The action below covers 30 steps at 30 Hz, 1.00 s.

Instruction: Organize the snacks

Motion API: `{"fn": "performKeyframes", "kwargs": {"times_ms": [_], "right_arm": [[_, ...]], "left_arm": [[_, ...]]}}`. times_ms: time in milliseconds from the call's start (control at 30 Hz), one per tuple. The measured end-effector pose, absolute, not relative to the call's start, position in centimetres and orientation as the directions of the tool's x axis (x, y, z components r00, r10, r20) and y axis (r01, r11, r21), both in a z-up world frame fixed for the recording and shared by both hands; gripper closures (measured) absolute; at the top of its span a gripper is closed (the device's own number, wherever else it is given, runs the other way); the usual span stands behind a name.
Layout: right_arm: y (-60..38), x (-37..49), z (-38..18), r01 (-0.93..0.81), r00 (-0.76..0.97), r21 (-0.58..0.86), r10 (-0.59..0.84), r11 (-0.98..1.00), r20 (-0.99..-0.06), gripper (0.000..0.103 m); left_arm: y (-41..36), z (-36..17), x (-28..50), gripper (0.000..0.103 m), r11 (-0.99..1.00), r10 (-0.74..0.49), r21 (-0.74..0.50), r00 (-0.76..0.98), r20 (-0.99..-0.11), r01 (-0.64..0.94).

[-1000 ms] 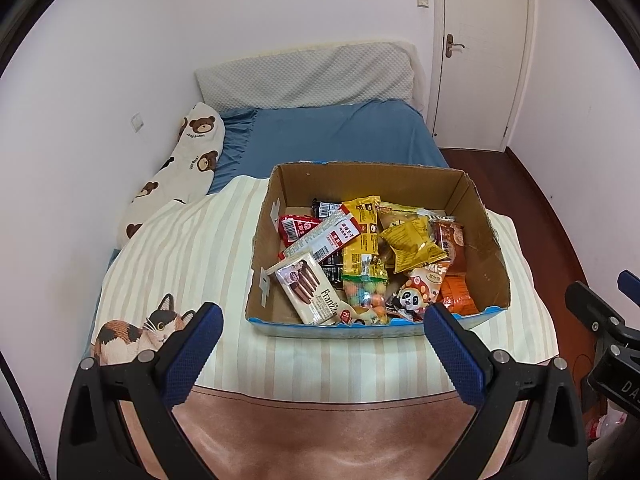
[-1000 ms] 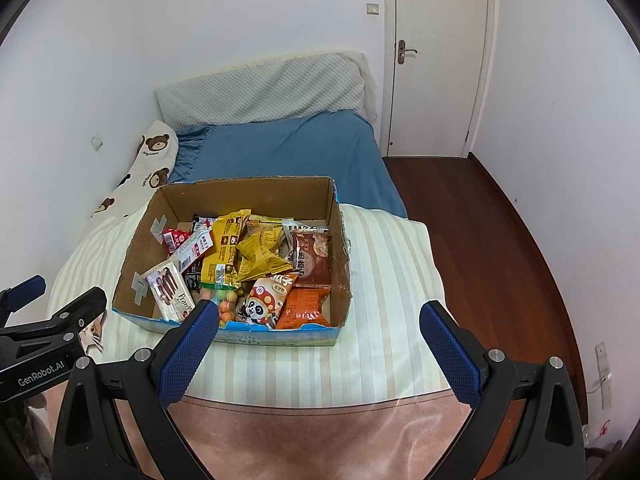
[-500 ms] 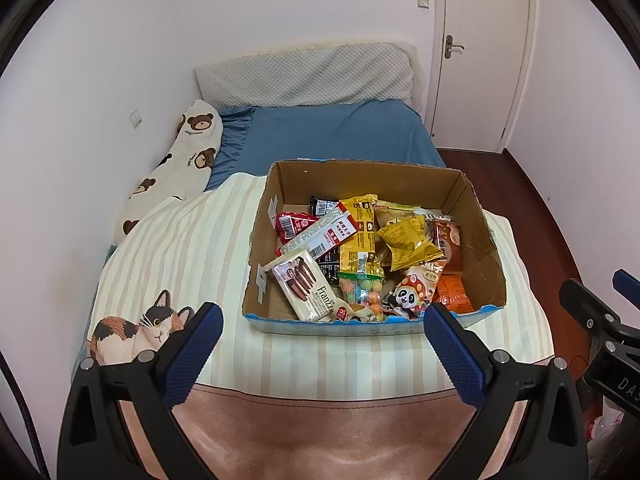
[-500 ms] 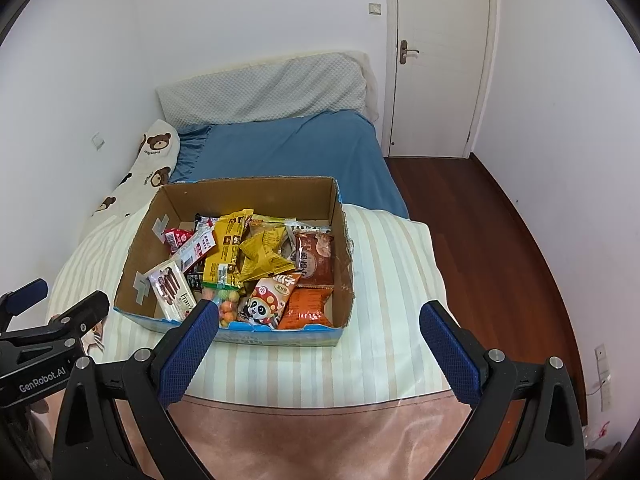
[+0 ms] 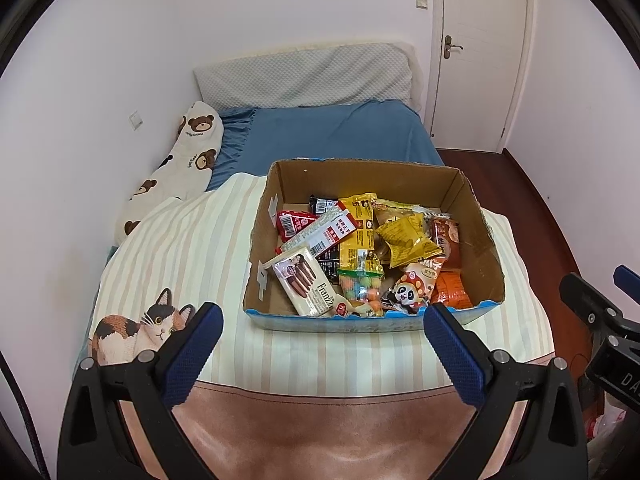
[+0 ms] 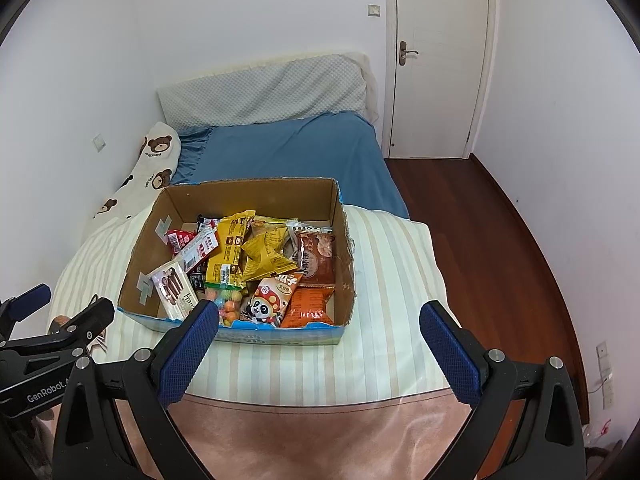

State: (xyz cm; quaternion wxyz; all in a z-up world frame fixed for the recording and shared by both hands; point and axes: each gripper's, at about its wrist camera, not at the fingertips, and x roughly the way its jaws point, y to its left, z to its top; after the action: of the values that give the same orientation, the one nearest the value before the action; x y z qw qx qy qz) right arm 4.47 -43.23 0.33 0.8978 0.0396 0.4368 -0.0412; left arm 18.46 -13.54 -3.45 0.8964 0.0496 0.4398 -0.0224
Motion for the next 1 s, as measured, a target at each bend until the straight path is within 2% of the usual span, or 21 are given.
{"fn": "performKeyframes", "kwargs": {"times_ms": [1000], "right_arm": [[-43.3, 3.1, 1.3, 0.12, 0.619, 0.046, -0.038, 0.992, -0.785, 0.001]], "left_arm": [[-13.7, -2.3, 17.7, 0.0, 0.994, 0.015, 0.082, 0.643, -0.766, 0.074]]}}
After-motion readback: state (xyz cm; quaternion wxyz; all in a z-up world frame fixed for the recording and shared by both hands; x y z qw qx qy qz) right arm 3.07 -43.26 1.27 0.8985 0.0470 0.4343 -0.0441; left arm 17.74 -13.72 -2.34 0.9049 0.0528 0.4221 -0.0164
